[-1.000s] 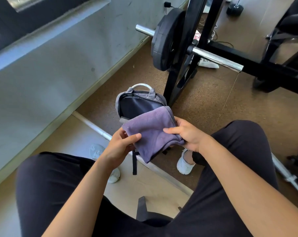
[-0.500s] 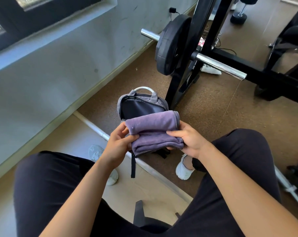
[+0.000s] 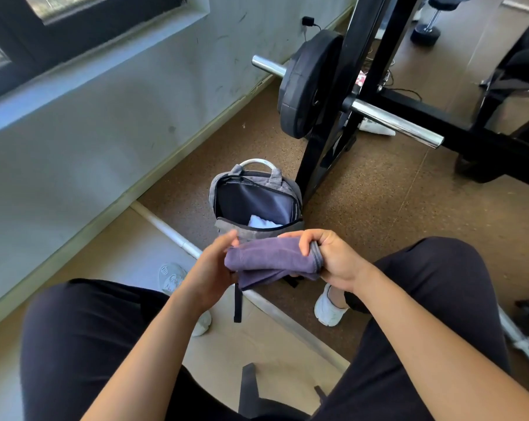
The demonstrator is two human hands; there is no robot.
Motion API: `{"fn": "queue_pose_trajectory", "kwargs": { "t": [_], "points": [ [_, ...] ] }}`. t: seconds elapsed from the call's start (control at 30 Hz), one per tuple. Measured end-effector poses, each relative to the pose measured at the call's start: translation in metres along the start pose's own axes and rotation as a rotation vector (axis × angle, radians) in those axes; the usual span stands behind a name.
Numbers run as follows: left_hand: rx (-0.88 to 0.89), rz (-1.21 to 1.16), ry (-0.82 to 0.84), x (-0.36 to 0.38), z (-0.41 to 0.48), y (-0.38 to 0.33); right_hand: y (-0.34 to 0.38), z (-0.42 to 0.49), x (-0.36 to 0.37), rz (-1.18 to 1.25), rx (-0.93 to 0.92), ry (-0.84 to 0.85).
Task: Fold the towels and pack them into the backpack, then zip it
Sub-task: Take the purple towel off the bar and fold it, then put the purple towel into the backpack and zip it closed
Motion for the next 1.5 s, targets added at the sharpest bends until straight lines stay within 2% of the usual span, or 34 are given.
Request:
{"fn": "queue_pose_trajectory", "kwargs": {
  "t": [0.1, 0.2, 0.27, 0.4, 0.47, 0.6, 0.7, 0.77, 0.9, 0.97, 1.07, 1.2, 1.37, 1.5],
  "points": [
    [-0.127, 0.1, 0.053, 0.008, -0.001, 0.016, -0.004, 0.002, -0.005, -0.13, -0.011, -0.034],
    [-0.157, 0.12, 0.093, 0.008, -0.001, 0.02, -0.002, 0.005, -0.012, -0.244, -0.045, -0.08],
    [-0.147, 0.089, 0.115, 0.008, 0.003, 0.022, -0.002, 0.009, -0.018, -0.231, -0.037, -0.102],
    [0.048, 0.126, 0.055, -0.01, 0.022, -0.009, -0.005, 0.02, -0.019, -0.006, 0.058, 0.007],
    [0.135, 0.187, 0.037, -0.017, 0.033, -0.031, 0.0, 0.031, -0.021, -0.001, 0.078, 0.006],
    [0.282, 0.389, -0.137, -0.035, 0.064, -0.076, 0.023, 0.07, -0.037, -0.438, -0.008, -0.164],
    [0.455, 0.613, -0.189, -0.042, 0.092, -0.109, 0.026, 0.109, -0.049, -0.591, 0.013, -0.216],
    [0.487, 0.757, -0.186, -0.044, 0.116, -0.116, 0.022, 0.136, -0.055, -0.655, 0.024, -0.224],
    [0.403, 0.848, -0.182, -0.056, 0.168, -0.099, 0.001, 0.178, -0.07, -0.902, 0.061, -0.159],
    [0.331, 0.821, -0.151, -0.063, 0.192, -0.081, -0.023, 0.19, -0.08, -1.088, 0.134, -0.05],
    [0.199, 0.762, -0.117, -0.074, 0.219, -0.051, -0.06, 0.196, -0.09, -1.323, 0.263, 0.099],
    [0.058, 0.551, -0.15, -0.089, 0.249, -0.019, -0.076, 0.193, -0.086, -1.526, 0.26, 0.155],
    [-0.16, 0.3, -0.174, -0.089, 0.268, 0.024, -0.079, 0.184, -0.088, -1.515, 0.226, 0.123],
    [-0.167, 0.244, -0.176, -0.091, 0.282, 0.044, -0.073, 0.182, -0.093, -1.423, 0.186, 0.068]
  ]
}}
Point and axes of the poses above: each hand's wrist, its own z-axis towards the middle knuckle, its own x-axis out of the palm, y = z × x, the point moved 10 cm from there along z, towards the middle knuckle, and after that the axes turned 2 degrees about -z, right-handed, at the moved point
